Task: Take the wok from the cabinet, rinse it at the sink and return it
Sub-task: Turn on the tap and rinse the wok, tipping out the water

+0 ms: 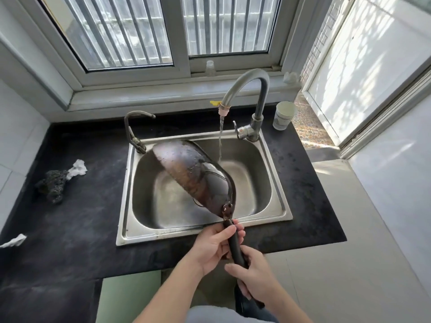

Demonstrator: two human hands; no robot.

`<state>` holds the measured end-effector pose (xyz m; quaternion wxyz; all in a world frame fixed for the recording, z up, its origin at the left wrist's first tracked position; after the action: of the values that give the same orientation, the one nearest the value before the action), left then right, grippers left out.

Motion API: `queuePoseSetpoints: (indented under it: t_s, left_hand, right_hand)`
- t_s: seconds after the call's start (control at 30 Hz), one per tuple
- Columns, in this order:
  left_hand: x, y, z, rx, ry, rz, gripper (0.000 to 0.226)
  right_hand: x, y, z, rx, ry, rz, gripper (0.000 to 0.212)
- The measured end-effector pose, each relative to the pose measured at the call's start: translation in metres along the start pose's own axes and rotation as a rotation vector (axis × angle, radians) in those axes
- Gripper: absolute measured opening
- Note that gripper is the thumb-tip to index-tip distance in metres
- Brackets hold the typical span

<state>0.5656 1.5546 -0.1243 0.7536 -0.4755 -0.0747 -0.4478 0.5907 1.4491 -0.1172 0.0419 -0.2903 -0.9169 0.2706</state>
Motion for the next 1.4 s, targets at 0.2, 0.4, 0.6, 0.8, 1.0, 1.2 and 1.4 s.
queuePoseSetpoints:
  t_s: [0.2,0.4,0.6,0.8,1.0,1.2,1.4]
  left_hand:
    - [-0.001,0.006,0.004,0.036,0.031,0.097,0.027]
    - [-0.004,0.008,0.008,0.083,0.004,0.21,0.019]
    - [-0.023,0.007,0.014,0.142,0.089,0.341,0.023]
    - [-0.031,-0.003,-0.001,0.085,-0.189,0.232,0.024]
    - [-0.044,-0.005,-0.012,0.067,-0.052,0.244,0.027]
    - [-0.049,0.002,-0.01,0.096,-0.007,0.274,0.023]
    - [-0.041,0.015,-0.009,0.075,-0.024,0.279,0.015]
  right_hand:
    - [-0.003,0.001,-0.003,0.105,-0.084,0.041,0.012]
    - [-0.017,0.001,-0.021,-0.023,-0.567,0.323,0.025]
    - [-0.012,0.012,-0.033,-0.118,-0.507,0.173,0.018]
    - [0.006,0.015,-0.036,-0.147,-0.285,0.055,0.009]
    - [0.012,0.018,-0.017,-0.041,-0.181,-0.076,0.013]
    - [0.016,0.026,-0.009,0.032,-0.164,-0.089,0.014]
    - [0.008,0.037,-0.005,0.059,-0.31,0.086,0.011]
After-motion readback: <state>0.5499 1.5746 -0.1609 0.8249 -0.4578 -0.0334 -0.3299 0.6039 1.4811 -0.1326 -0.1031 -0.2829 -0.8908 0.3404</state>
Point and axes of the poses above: each hand's wrist, its own y-axis towards the middle knuckle, its own x-axis out of the palm, z = x × y, the point moved 8 cm from there along y, towards the middle knuckle, and after that the axes turned 1 degree about -x, right-handed, at the moved point
